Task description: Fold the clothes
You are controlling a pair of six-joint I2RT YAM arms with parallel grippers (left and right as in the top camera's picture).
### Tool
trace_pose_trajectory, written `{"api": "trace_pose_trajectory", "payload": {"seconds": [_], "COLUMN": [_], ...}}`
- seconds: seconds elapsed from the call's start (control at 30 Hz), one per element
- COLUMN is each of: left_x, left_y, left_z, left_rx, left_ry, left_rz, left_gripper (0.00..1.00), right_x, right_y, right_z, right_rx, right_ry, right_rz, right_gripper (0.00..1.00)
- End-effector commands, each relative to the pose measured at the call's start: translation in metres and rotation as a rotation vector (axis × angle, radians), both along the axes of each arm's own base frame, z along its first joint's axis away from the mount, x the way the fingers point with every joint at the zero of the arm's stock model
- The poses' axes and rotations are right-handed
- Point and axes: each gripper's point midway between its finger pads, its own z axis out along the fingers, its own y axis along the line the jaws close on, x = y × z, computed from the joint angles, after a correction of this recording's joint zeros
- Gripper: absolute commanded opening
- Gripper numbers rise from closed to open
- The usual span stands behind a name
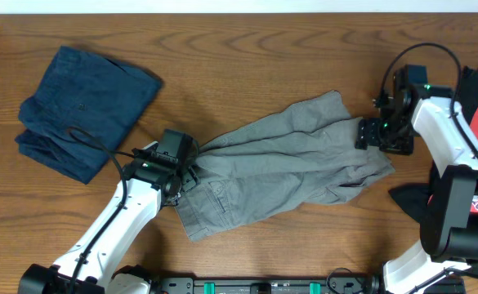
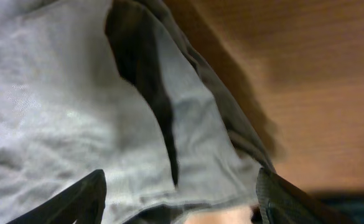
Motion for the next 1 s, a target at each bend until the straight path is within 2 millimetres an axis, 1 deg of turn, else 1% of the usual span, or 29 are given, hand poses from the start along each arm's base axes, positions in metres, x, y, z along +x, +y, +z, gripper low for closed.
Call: {"api": "trace_pose_trajectory", "payload": {"seconds": [0.0, 0.07, 0.23, 0.3, 0.43, 0.47, 0.5, 0.53, 0.63, 0.7, 0.77, 0.83, 0.87, 0.93, 0.97], "left_x": [0.005, 0.004, 0.004, 0.004, 0.004, 0.004, 0.004, 0.004, 0.004, 0.004, 0.004, 0.004, 0.004, 0.004, 0.004], "left_y": [0.000, 0.001, 0.001, 0.001, 0.001, 0.001, 0.001, 0.001, 0.001, 0.001, 0.001, 0.001, 0.001, 0.001, 0.001], "left_z": [0.004, 0.004, 0.004, 0.004, 0.004, 0.004, 0.004, 0.004, 0.004, 0.004, 0.004, 0.004, 0.004, 0.004, 0.004], "left_rx": [0.001, 0.002, 0.003, 0.003, 0.003, 0.003, 0.003, 0.003, 0.003, 0.003, 0.003, 0.003, 0.003, 0.003, 0.003], "left_ry": [-0.009, -0.006, -0.006, -0.007, -0.006, -0.006, -0.006, -0.006, -0.006, -0.006, -0.006, -0.006, -0.006, -0.006, -0.006], "left_rz": [0.007, 0.007, 0.007, 0.007, 0.007, 0.007, 0.007, 0.007, 0.007, 0.007, 0.007, 0.007, 0.007, 0.007, 0.006], "left_gripper": [0.80, 0.80, 0.80, 0.80, 0.80, 0.80, 0.80, 0.80, 0.80, 0.80, 0.80, 0.80, 0.80, 0.80, 0.80], "right_x": [-0.004, -0.003, -0.006, -0.009, -0.014, -0.014, -0.014, -0.014, -0.014, -0.018, -0.023, -0.026, -0.026, -0.022, -0.020], "right_y": [0.016, 0.022, 0.022, 0.022, 0.024, 0.024, 0.024, 0.024, 0.022, 0.011, -0.003, -0.016, -0.017, -0.017, -0.016], "right_z": [-0.008, -0.012, -0.014, -0.014, -0.014, -0.014, -0.014, -0.014, -0.014, -0.016, -0.016, -0.007, -0.002, 0.015, 0.024], "right_rx": [0.096, 0.129, 0.130, 0.131, 0.141, 0.141, 0.141, 0.141, 0.130, 0.067, -0.017, -0.090, -0.092, -0.090, -0.087], "right_ry": [-0.018, -0.033, -0.020, -0.007, 0.010, 0.013, 0.012, 0.012, 0.013, 0.037, 0.063, 0.077, 0.075, 0.049, 0.033], "right_rz": [0.032, 0.035, 0.034, 0.033, 0.033, 0.032, 0.032, 0.032, 0.031, -0.013, -0.084, -0.169, -0.180, -0.191, -0.191], "right_gripper": [0.71, 0.69, 0.48, 0.42, 0.41, 0.31, 0.06, 0.01, 0.02, 0.16, 0.18, 0.19, 0.20, 0.23, 0.27]}}
